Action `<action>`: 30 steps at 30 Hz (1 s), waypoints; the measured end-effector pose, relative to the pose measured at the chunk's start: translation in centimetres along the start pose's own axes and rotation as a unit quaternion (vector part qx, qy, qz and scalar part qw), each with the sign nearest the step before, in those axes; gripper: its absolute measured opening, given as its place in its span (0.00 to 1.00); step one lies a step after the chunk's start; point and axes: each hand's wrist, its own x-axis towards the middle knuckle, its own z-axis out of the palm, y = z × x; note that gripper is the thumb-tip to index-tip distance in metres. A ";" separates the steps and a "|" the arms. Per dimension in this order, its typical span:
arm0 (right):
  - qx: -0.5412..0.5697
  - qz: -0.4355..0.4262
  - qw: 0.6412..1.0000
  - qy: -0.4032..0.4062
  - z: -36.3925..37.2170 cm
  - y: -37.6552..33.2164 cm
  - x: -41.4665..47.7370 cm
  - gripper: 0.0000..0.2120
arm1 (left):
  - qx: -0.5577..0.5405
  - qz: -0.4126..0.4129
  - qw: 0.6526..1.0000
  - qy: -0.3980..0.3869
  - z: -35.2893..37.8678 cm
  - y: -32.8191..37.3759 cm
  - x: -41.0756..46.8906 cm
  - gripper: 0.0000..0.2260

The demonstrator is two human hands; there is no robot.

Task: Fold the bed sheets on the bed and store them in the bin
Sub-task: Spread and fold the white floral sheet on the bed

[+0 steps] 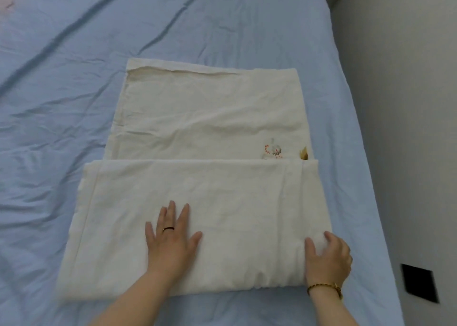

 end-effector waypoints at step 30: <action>-0.048 -0.074 0.995 0.039 1.7 -11.3 12.1 0.17 | 0.076 0.047 0.996 0.013 2.5 0.2 4.6 0.52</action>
